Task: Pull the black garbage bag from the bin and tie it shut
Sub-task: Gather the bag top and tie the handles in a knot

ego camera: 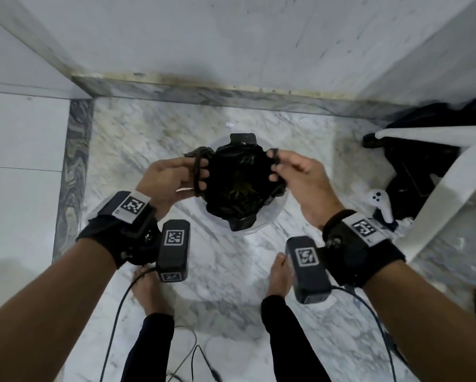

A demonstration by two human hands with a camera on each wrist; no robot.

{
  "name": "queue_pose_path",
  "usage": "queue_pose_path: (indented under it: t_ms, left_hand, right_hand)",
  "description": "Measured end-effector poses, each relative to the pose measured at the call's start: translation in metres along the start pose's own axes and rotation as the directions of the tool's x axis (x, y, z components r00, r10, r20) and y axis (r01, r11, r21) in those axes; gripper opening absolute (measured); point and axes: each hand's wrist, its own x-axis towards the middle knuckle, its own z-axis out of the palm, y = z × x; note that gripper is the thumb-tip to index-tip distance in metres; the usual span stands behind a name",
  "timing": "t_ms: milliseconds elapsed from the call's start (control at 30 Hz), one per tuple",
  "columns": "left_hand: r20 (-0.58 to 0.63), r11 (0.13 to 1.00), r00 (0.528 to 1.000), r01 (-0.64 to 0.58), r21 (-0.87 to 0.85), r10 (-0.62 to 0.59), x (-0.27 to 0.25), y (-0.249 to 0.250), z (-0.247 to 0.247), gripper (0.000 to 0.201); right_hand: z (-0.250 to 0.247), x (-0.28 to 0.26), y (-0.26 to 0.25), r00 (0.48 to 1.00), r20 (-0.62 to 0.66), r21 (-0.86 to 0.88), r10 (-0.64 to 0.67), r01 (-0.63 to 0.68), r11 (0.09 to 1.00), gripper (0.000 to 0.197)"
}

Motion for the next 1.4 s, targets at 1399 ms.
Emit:
queue_pose_path:
  t_ms: [1399]
  left_hand:
    - [-0.052, 0.486, 0.884, -0.205, 0.850, 0.464, 0.066, -0.026, -0.024, 0.033]
  right_hand:
    - [-0.018, 0.070, 0.047, 0.910, 0.357, -0.907, -0.212, 0.392, 0.155, 0.034]
